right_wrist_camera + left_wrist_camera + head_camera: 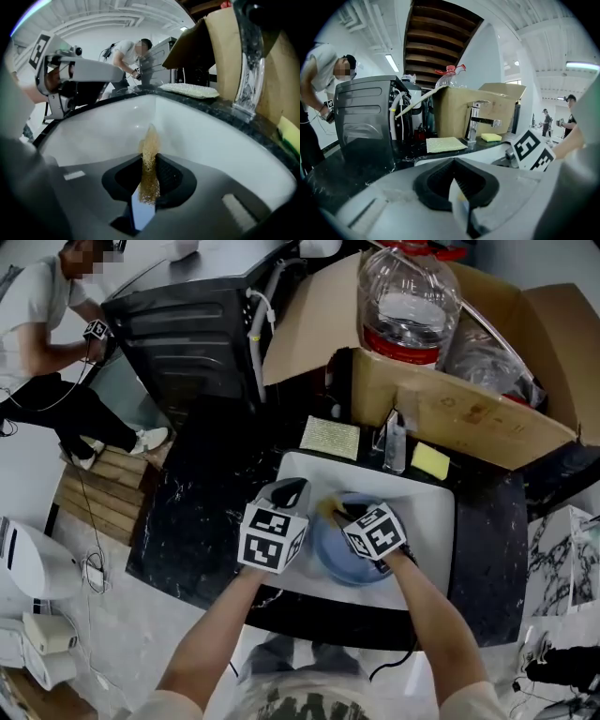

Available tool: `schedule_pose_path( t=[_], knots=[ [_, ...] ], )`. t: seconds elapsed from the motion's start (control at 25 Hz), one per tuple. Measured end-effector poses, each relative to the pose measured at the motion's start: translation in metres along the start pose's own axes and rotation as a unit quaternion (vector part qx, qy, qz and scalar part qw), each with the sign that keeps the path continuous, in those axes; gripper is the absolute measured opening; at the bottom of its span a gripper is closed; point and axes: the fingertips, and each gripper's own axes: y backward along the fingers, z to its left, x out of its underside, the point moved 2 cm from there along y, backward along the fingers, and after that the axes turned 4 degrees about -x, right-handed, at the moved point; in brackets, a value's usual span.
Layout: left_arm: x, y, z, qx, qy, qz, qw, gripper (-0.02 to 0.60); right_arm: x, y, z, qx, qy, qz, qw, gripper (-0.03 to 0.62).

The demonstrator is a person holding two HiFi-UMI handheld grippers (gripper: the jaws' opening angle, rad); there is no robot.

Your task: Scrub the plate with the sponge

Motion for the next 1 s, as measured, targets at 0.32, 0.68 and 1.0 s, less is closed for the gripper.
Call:
schedule_pose_path(
  t=[0.32,0.68,1.0],
  knots=[
    [0.002,0.000,0.004,-0.024,-0.006,0.000,0.9997,-0.002,0.014,-0.026,-0.012,0.030,0.009,0.029,0.999,0.067],
    [-0.001,-0.005,-0.002,-0.025,-0.018,0.002,0.9995,-0.002,0.026,-0.015,-0.047,0.076,0.010,0.053,0.996,0.067],
    [0.001,-0.009,-0.016,-0.015,-0.026,0.004,0.9995,-0.002,0.043,0.010,-0.079,0.125,-0.018,0.074,0.989,0.068]
  ],
)
